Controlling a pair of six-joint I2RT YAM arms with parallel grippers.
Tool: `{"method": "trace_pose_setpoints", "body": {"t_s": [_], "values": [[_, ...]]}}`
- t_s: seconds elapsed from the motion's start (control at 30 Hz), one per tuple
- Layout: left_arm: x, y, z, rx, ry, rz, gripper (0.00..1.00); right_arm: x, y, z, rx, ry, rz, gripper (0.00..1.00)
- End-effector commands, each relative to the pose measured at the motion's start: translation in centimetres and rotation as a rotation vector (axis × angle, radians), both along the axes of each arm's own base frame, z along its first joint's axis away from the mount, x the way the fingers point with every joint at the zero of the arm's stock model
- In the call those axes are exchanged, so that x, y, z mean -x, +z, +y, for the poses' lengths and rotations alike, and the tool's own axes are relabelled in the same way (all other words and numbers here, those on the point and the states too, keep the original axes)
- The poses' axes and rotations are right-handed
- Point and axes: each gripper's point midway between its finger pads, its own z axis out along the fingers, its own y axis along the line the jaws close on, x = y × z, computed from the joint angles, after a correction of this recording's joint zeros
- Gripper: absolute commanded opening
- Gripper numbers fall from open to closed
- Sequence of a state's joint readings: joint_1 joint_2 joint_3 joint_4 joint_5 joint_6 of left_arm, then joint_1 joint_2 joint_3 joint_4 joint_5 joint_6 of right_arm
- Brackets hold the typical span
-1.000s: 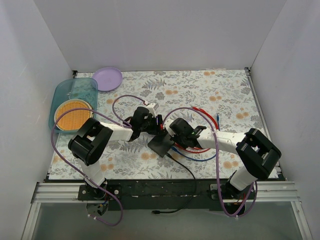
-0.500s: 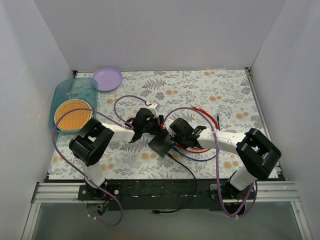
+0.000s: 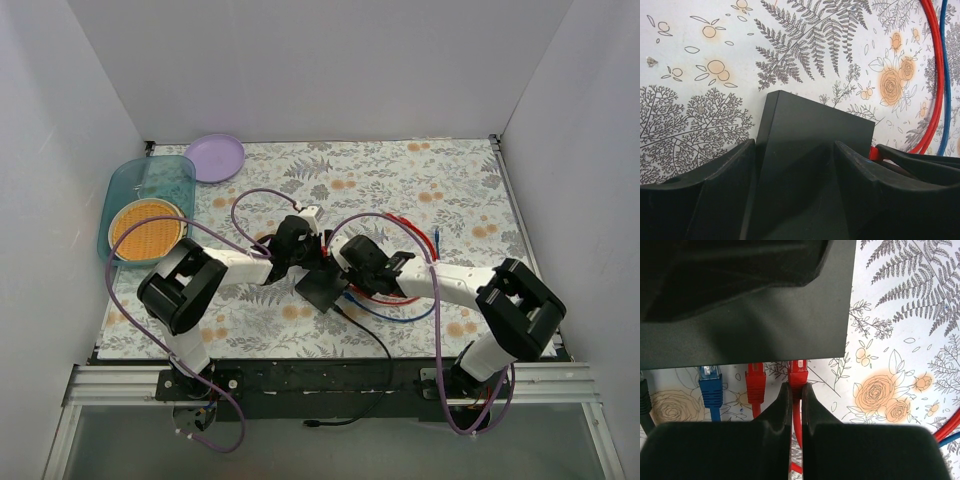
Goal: Insert the plug into the switch port
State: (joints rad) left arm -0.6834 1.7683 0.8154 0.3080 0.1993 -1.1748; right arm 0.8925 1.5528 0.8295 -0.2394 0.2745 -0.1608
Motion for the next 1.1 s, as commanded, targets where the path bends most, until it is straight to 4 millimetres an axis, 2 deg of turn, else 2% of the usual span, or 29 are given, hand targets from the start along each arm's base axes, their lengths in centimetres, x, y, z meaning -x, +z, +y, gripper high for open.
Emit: {"method": "trace_pose_setpoints", "body": {"t_s": [0.0, 0.2, 0.37, 0.5, 0.63, 0.67, 0.73, 0.77, 0.83, 0.87, 0.93, 0.97, 1.03, 1.07], "values": [[4.9, 2.6, -3.1, 0.071, -0.144, 0.085, 0.65, -3.9, 9.8, 9.0, -0.451, 0.063, -0.247, 0.01], [2.4, 3.2, -0.3, 0.014, -0.010, 0.046, 0.82, -2.4, 8.3, 7.9, -0.439, 0.062, -0.196, 0.01], [0.8, 5.2, 1.8, -0.005, 0.076, -0.005, 0.92, -1.4, 6.6, 6.9, -0.393, 0.063, -0.149, 0.03], [-0.9, 7.7, 3.9, -0.006, 0.151, -0.074, 0.97, -0.4, 5.2, 6.1, -0.358, 0.068, -0.104, 0.22], [-2.1, 10.5, 5.4, 0.002, 0.195, -0.142, 0.98, -0.3, 5.6, 5.7, -0.366, 0.060, -0.116, 0.35], [-2.4, 11.0, 5.9, 0.000, 0.206, -0.148, 0.98, -0.5, 6.0, 5.7, -0.369, 0.057, -0.124, 0.41], [-2.9, 13.2, 6.0, 0.019, 0.211, -0.195, 0.98, -0.6, 6.6, 5.7, -0.376, 0.052, -0.138, 0.45], [-3.0, 13.3, 6.6, -0.001, 0.218, -0.190, 0.98, -0.7, 7.2, 5.7, -0.388, 0.050, -0.150, 0.49], [-3.3, 15.5, 6.6, 0.015, 0.217, -0.235, 0.98, -1.1, 8.5, 5.9, -0.409, 0.041, -0.175, 0.53], [-3.2, 16.1, 6.8, 0.013, 0.219, -0.243, 0.98, -1.2, 9.4, 5.9, -0.429, 0.038, -0.193, 0.57], [-3.2, 17.8, 7.0, 0.024, 0.220, -0.276, 0.98, -1.4, 10.8, 5.9, -0.458, 0.025, -0.219, 0.61], [-3.2, 18.8, 7.1, 0.025, 0.218, -0.292, 0.98, -1.6, 12.5, 6.0, -0.492, 0.021, -0.248, 0.64], [-3.0, 20.4, 7.3, 0.038, 0.217, -0.321, 0.98, -1.8, 14.1, 5.9, -0.527, 0.008, -0.279, 0.68], [-2.8, 21.0, 7.4, 0.038, 0.211, -0.332, 0.98, -1.8, 15.6, 5.8, -0.559, 0.008, -0.303, 0.71]]}}
